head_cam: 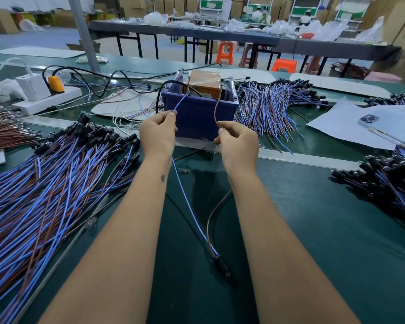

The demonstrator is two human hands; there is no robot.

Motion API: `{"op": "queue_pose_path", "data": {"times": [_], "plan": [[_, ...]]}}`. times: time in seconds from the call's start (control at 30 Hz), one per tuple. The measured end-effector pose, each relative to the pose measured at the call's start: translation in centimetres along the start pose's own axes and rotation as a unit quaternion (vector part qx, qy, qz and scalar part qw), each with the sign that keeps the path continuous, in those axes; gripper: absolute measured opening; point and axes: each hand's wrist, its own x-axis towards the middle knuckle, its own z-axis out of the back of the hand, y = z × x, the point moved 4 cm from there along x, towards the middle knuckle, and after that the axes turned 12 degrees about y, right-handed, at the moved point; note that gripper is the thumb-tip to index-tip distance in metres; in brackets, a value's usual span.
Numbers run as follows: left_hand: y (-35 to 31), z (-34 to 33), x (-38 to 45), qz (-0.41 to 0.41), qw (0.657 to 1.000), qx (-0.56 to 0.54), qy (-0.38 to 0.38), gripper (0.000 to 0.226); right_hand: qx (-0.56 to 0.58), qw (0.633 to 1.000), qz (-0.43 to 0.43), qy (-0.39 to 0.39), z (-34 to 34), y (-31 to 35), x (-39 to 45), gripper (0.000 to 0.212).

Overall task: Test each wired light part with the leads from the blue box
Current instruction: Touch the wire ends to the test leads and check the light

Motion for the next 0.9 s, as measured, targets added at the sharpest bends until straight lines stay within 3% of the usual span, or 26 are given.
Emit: {"op": "queue_pose_path", "data": {"times": [0.9], "plan": [[0.74,0.16,0.40,0.007,1.000,0.026,0.005,0.012,0.031,0.999,-0.005,0.021,0.08,-0.61,0.13,0.021]]}}
